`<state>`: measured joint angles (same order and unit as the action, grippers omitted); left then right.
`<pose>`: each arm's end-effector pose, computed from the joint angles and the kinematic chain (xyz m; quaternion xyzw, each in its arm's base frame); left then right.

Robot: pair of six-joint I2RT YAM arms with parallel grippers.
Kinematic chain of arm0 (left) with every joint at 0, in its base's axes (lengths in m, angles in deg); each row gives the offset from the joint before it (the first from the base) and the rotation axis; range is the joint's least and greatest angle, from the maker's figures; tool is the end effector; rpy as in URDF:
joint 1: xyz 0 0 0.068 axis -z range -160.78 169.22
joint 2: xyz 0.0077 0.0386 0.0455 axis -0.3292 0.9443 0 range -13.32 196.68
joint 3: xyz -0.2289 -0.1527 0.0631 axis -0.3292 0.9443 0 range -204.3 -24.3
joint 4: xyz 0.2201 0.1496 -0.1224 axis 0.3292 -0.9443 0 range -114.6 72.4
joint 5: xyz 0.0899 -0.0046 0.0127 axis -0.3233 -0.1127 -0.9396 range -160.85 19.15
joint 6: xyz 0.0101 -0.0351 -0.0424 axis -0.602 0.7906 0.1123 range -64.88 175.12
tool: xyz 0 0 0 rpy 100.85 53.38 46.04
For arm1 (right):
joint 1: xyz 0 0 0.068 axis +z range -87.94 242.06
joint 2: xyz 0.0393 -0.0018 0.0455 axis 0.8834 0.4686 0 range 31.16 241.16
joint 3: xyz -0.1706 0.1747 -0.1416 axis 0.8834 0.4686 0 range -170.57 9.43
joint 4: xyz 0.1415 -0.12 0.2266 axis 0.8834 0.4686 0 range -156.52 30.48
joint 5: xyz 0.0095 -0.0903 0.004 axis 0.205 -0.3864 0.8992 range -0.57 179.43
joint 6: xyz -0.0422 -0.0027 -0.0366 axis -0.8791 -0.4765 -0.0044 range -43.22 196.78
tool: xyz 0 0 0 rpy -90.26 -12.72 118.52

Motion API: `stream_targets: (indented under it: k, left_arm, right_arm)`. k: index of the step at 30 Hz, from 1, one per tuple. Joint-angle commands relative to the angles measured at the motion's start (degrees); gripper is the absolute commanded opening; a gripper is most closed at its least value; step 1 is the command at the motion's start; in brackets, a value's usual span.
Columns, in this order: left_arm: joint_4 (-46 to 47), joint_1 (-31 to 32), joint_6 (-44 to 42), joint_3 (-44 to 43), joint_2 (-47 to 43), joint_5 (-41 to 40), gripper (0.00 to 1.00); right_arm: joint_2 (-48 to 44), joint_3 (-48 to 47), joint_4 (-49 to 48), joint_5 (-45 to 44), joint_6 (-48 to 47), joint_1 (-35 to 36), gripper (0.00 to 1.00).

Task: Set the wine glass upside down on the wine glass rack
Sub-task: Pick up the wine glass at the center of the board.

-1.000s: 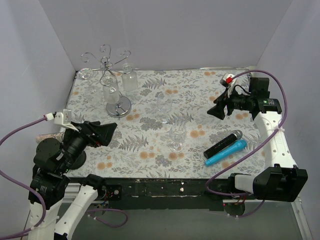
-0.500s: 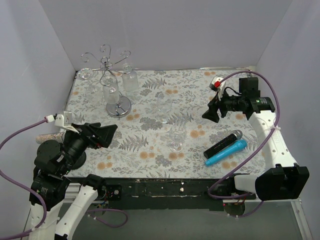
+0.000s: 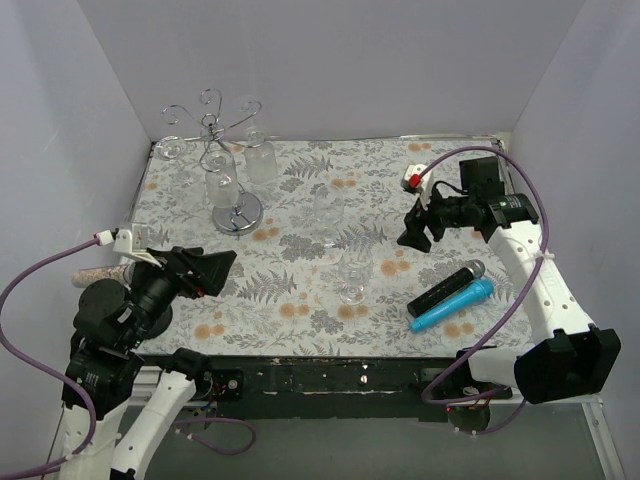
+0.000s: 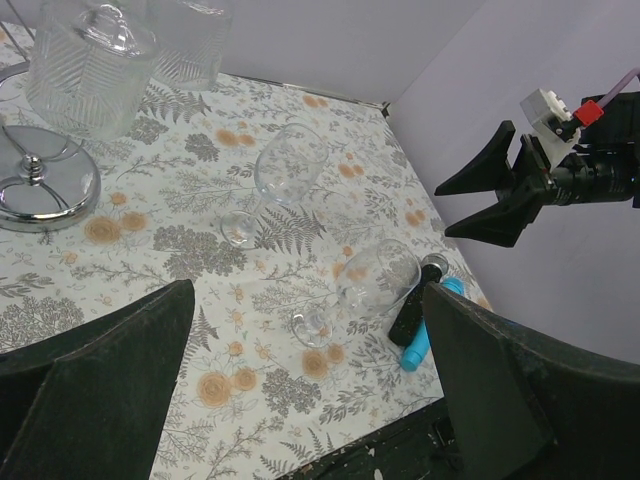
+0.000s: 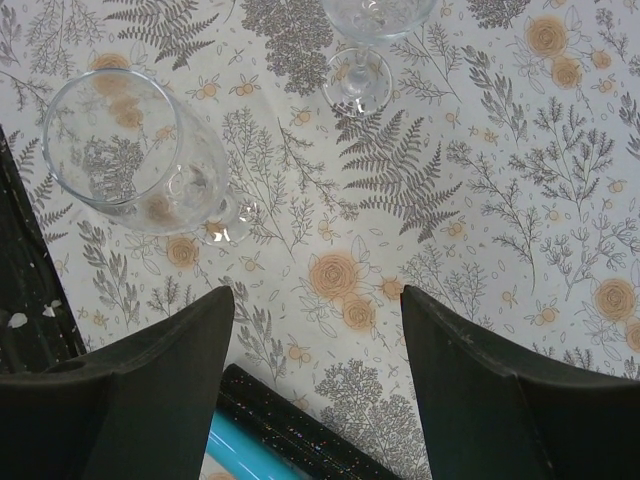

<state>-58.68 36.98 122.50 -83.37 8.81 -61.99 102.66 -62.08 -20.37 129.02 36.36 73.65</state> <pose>0.0597 -0.0255 0.4237 -0.2586 0.6848 -0.5010 0.4618 0.2726 0.0809 0.3583 -0.4964 0.7290 0.2169 0.4185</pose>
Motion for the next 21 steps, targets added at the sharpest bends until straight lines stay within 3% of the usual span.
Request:
stream_targets:
  k: [1,10,16,21]
  left_arm:
    - [0.4,0.1,-0.2,0.7,-0.3,0.3,0.98]
    - [1.1,0.2,-0.6,1.1,-0.8,0.4,0.98]
    - [2.2,0.1,-0.1,2.5,-0.9,1.1,0.98]
    - [2.5,0.1,0.1,2.9,-1.0,1.2,0.98]
  right_arm:
    - [0.0,-3.0,1.0,-1.4,-1.8,1.4,0.76]
    - [-1.5,-3.0,1.6,-3.6,-6.3,2.6,0.76]
    - [-6.3,1.7,-1.2,-1.5,-15.0,2.6,0.79]
    - [-5.1,1.4,0.6,-0.2,-14.8,2.6,0.8]
